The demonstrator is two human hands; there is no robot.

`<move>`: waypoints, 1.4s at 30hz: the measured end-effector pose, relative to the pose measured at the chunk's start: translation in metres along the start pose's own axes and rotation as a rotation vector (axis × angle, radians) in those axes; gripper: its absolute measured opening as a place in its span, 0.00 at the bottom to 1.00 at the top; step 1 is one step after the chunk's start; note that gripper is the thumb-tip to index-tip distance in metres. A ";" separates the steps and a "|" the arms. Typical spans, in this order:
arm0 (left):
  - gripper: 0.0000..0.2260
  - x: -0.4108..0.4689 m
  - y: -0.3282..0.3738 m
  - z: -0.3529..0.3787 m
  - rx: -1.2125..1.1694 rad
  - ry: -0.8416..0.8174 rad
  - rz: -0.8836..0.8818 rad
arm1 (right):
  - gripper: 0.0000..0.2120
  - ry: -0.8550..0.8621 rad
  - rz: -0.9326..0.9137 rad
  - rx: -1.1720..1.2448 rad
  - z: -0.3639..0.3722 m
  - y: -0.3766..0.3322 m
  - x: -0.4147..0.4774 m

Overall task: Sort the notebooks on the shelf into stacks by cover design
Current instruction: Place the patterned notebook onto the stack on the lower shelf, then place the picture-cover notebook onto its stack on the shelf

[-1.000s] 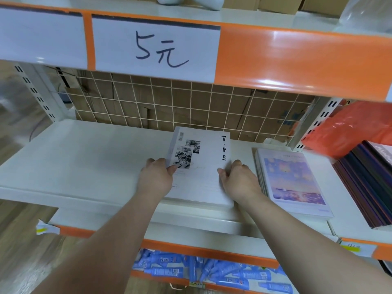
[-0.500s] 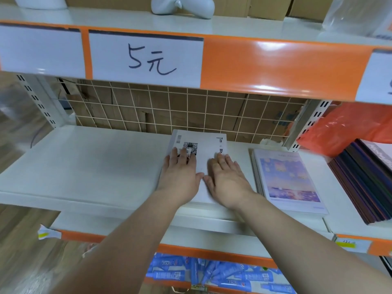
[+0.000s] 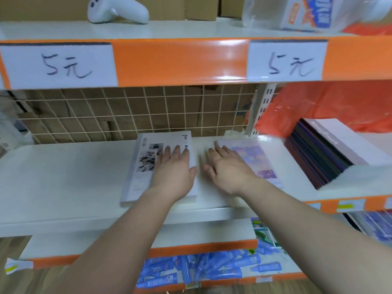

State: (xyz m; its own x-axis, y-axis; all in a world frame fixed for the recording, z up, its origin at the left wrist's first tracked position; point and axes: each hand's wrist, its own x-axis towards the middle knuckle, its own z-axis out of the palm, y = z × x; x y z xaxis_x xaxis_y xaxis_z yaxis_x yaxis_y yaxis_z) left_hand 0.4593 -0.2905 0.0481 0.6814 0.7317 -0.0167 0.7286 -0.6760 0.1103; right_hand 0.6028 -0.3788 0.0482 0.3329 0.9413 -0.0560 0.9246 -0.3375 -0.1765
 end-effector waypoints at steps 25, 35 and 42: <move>0.28 0.015 0.437 -0.014 0.046 0.084 0.438 | 0.27 0.208 0.354 -0.013 -0.102 0.369 -0.208; 0.28 0.064 0.556 0.014 0.044 0.009 0.578 | 0.29 0.141 0.532 0.016 -0.099 0.492 -0.232; 0.27 0.115 0.621 0.034 0.046 0.006 0.681 | 0.28 0.147 0.633 -0.041 -0.111 0.562 -0.225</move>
State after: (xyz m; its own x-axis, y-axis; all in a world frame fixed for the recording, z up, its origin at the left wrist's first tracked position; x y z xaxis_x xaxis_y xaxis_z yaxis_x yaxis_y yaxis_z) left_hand 0.9921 -0.6293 0.0813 0.9888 0.1417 0.0470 0.1392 -0.9889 0.0522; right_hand 1.0675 -0.7810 0.0705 0.8350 0.5502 -0.0012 0.5464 -0.8295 -0.1156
